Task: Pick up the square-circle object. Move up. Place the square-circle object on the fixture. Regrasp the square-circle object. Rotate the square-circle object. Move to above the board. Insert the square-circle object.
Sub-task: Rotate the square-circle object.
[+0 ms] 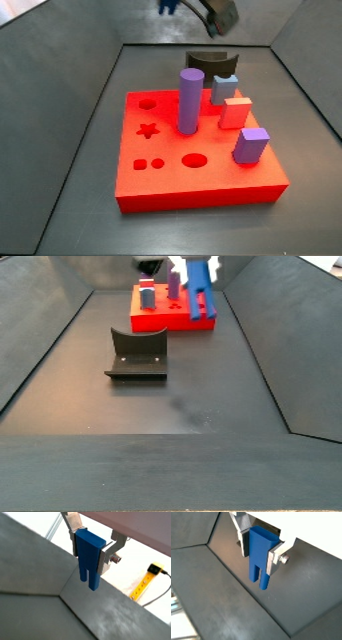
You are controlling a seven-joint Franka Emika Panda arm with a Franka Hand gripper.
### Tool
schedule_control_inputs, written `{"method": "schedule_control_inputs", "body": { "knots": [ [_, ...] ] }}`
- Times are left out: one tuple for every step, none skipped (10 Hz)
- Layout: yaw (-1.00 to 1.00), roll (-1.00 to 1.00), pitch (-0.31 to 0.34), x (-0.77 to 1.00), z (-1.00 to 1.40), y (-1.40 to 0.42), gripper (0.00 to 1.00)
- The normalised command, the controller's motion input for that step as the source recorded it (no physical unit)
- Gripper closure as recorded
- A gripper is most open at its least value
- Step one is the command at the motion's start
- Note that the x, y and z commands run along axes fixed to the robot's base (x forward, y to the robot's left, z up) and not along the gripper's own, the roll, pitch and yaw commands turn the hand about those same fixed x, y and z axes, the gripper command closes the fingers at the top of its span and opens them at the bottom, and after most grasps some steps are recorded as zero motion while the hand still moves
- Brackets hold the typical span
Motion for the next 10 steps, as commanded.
{"method": "schedule_control_inputs", "body": {
  "knots": [
    [-0.06,-0.10,-0.009,-0.66,0.97,0.04,1.00],
    [-0.06,-0.09,0.009,-0.44,0.75,0.02,1.00],
    [-0.05,-0.08,0.025,-0.28,0.58,0.01,1.00],
    [-0.04,-0.07,0.044,-0.11,0.42,0.00,1.00],
    [-0.03,-0.06,0.091,-0.04,0.22,-0.01,1.00],
    [-1.00,-0.94,-0.090,0.00,0.00,0.00,1.00],
    [-1.00,-0.96,-0.081,-0.03,0.02,0.03,1.00],
    [-1.00,-0.96,-0.050,-0.11,0.05,0.07,1.00],
    [-1.00,-0.95,-0.004,-0.11,0.05,0.06,1.00],
    [-1.00,-0.94,0.054,-0.05,0.02,0.03,1.00]
  ]
}}
